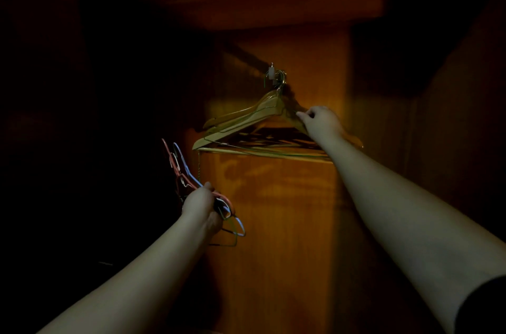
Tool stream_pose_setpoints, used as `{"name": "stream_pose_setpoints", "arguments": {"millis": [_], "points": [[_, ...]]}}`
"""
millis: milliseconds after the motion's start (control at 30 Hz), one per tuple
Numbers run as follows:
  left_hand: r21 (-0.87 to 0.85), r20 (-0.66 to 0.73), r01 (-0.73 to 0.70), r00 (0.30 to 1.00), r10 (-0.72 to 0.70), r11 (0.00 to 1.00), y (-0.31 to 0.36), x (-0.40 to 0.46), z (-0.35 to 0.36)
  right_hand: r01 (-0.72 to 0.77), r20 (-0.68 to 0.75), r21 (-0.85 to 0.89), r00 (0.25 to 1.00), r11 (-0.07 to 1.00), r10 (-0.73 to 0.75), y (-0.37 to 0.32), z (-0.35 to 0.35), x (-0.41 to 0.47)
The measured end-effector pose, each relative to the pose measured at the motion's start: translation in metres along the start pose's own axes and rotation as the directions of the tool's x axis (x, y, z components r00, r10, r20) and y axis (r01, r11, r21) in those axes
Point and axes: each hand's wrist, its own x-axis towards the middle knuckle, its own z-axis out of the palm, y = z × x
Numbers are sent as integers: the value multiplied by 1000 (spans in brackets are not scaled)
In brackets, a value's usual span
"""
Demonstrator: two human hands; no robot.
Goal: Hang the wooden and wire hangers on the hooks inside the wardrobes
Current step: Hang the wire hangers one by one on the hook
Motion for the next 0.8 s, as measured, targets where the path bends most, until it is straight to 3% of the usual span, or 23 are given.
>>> {"name": "stream_pose_setpoints", "arguments": {"millis": [400,800], "points": [[45,6,-16,1000,15,999,4,-9,-2,-66,79,-221,993,973,85,-12,-2,16],[40,-8,11,1000,-10,999,8,-12,-14,-52,132,-267,987,962,90,-15,-4,18]]}}
